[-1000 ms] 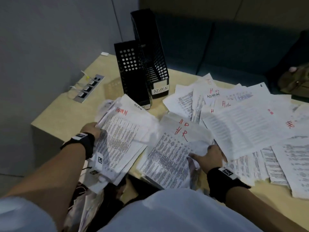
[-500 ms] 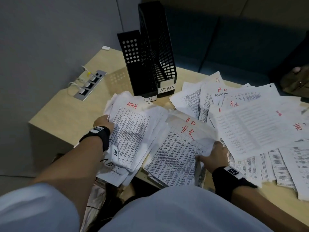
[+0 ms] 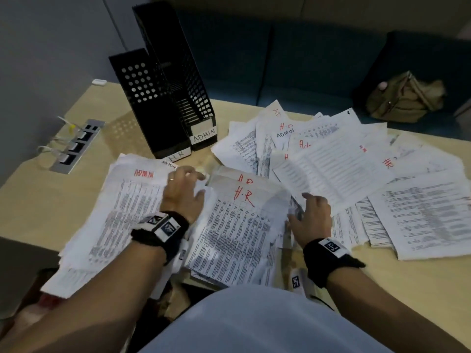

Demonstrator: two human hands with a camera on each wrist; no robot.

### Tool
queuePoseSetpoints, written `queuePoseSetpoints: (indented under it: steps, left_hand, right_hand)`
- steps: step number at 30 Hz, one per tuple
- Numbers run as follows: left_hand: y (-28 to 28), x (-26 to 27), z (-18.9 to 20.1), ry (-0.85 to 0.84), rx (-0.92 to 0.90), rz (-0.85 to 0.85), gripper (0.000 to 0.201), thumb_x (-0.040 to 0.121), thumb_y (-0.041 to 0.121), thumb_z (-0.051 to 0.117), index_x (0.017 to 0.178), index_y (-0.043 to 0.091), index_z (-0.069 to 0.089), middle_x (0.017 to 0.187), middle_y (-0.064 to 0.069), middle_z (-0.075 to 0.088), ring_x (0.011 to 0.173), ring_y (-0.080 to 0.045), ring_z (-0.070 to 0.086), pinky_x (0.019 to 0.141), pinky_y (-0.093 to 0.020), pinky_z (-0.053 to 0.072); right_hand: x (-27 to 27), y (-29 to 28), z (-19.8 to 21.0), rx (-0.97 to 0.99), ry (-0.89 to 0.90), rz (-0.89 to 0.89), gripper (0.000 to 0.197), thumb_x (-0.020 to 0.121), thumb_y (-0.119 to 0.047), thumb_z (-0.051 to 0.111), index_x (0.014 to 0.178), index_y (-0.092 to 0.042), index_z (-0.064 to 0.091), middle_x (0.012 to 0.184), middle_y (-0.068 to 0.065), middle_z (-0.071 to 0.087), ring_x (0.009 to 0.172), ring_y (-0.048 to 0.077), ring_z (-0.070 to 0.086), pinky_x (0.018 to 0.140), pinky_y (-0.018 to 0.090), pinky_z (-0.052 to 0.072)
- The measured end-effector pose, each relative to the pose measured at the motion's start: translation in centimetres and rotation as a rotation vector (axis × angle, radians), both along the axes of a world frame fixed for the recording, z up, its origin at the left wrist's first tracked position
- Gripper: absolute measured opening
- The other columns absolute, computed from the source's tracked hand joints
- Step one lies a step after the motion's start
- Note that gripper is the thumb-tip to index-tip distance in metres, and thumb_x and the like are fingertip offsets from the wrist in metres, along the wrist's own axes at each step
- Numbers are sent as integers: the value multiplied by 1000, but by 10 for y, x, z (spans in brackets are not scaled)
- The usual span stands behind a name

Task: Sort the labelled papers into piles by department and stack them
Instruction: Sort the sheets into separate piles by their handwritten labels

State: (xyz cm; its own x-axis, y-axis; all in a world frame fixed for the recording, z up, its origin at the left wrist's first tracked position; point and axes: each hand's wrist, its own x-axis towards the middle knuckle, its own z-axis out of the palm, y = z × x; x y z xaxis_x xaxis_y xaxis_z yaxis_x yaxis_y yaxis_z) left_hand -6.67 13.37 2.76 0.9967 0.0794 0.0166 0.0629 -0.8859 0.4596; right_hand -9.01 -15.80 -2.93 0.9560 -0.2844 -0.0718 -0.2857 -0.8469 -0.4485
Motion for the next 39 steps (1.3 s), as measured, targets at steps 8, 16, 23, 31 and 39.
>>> queuePoseSetpoints:
  steps: [8, 16, 23, 31, 39]
  left_hand:
    - [-123, -15, -38, 343, -52, -422, 29, 86, 27, 61, 115, 25, 59, 132, 3, 45, 124, -20, 40, 101, -40, 41]
    - [-172, -3, -32, 471, -667, -105, 25, 92, 44, 51, 108, 25, 55, 99, -6, 63, 75, -20, 59, 67, -37, 50]
    - [-208, 5, -34, 605, -1093, 158, 68, 78, 65, 60, 127, 20, 46, 112, -15, 64, 87, -20, 66, 67, -34, 57]
    - [-225, -5, -55, 489, -659, 121, 55, 77, 11, 71, 127, 22, 49, 116, 0, 63, 108, -25, 60, 92, -43, 51]
    - [-228, -12, -43, 278, -732, 98, 107, 82, -5, 64, 144, 52, -3, 147, -3, 42, 127, -25, 48, 105, -43, 40]
  right_hand:
    - [15, -87, -6, -161, 438, 178, 82, 84, -55, 57, 149, -26, 15, 161, 3, 4, 147, 32, 8, 113, 58, 23]
    - [-18, -136, 25, 347, 72, -110, 35, 92, -8, 51, 123, -21, 63, 133, 6, 58, 122, 22, 53, 100, 27, 40]
    - [-51, -173, 37, 506, 152, 96, 47, 77, 16, 52, 85, -23, 78, 127, -10, 57, 115, 4, 45, 96, 17, 32]
    - [-36, -233, 5, -66, 236, -189, 90, 74, -38, 73, 147, -17, 25, 154, 17, 21, 140, 36, 22, 113, 50, 26]
    - [-32, -257, 13, -45, 171, -263, 18, 94, -6, 38, 111, -2, 41, 76, 11, 52, 65, 24, 50, 53, 32, 39]
